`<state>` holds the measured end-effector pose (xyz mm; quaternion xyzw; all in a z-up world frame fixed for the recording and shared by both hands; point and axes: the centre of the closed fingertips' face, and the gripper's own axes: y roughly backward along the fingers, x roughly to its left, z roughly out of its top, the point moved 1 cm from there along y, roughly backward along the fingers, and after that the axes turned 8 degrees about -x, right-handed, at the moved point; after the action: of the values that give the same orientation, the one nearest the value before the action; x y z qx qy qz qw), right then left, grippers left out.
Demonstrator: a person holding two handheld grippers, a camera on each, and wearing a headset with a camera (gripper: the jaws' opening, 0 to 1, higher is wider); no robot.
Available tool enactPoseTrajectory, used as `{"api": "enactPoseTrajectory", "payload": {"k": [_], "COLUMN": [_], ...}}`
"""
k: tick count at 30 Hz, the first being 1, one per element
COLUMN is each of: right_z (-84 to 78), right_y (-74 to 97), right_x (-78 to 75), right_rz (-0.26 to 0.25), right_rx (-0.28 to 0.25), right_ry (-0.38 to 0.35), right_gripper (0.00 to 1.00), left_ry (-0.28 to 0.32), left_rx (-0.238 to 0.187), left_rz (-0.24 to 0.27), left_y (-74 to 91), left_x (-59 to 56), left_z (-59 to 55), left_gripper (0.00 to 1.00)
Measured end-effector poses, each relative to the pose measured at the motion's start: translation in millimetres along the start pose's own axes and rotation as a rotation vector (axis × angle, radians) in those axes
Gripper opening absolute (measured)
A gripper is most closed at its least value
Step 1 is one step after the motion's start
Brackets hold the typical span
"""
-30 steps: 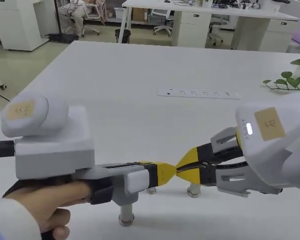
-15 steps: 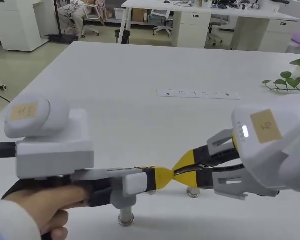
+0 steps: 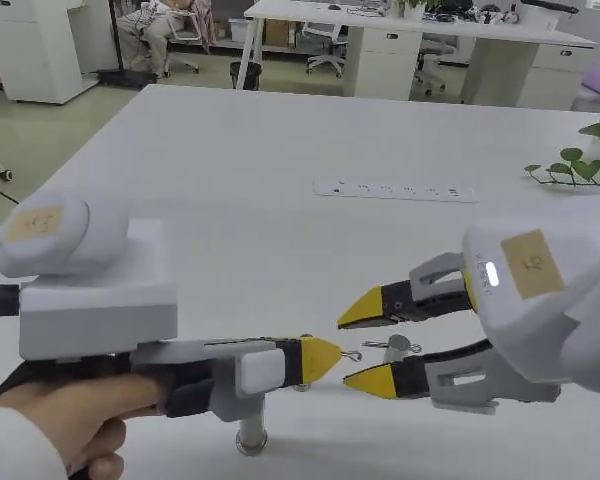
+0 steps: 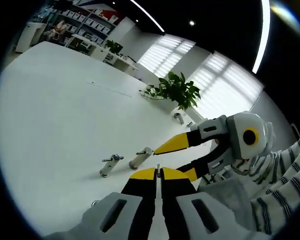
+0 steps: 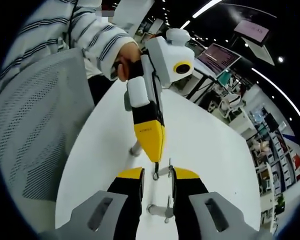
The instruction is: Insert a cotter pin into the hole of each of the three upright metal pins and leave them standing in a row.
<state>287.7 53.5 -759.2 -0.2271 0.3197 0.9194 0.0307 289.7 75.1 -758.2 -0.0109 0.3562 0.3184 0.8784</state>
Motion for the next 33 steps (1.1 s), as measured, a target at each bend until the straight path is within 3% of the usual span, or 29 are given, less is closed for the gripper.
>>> {"api": "enactPoseTrajectory", "payload": {"k": [3,5,9,12,13,15,21,27,33], "right_z": [-7.7,-6.2,-3.7,0.3,0.7,3.3,6.4,9.2,11.7], "right_y": [0.9,1.8,4.5,4.5,4.5,3.6,1.2,-1.5,-4.4], "right_x": [3.5,3.5,7.2,12.2,13.6,17.6,25.2,33.3,42.8], "right_rz": [0.019,0.023,0.051,0.085,0.094,0.112,0.145,0.177,0.202], "right_rx": [-0.003,-0.043,-0.098,-0.133,-0.135,-0.145,-0.153,-0.160,-0.164], "right_ry": [-0.145,-0.214,-0.348,-0.404,-0.407,-0.410,-0.409,-0.415,-0.415], "right_gripper": [0.26,0.26,0.26,0.25,0.24,0.23,0.14,0.09,0.06], "left_ry": [-0.081,-0.188,-0.379,-0.493,-0.559,-0.607,-0.671,-0.681,-0.668], "left_rx": [0.010,0.025,0.018,0.016,0.013,0.012,0.033,0.070,0.077], "left_rz": [-0.011,-0.025,-0.122,-0.174,-0.195,-0.224,-0.267,-0.278,-0.296], "left_y": [4.7,8.8,15.1,17.4,18.2,19.2,20.6,23.4,27.4], "left_x": [1.2,1.0,-11.9,-18.2,-20.4,-23.9,-25.9,-24.6,-23.1], "left_z": [-1.2,-2.6,-3.3,-4.0,-4.2,-5.1,-9.6,-17.4,-23.5], "left_gripper": [0.00,0.00,0.00,0.01,0.01,0.01,0.01,0.01,0.01]}}
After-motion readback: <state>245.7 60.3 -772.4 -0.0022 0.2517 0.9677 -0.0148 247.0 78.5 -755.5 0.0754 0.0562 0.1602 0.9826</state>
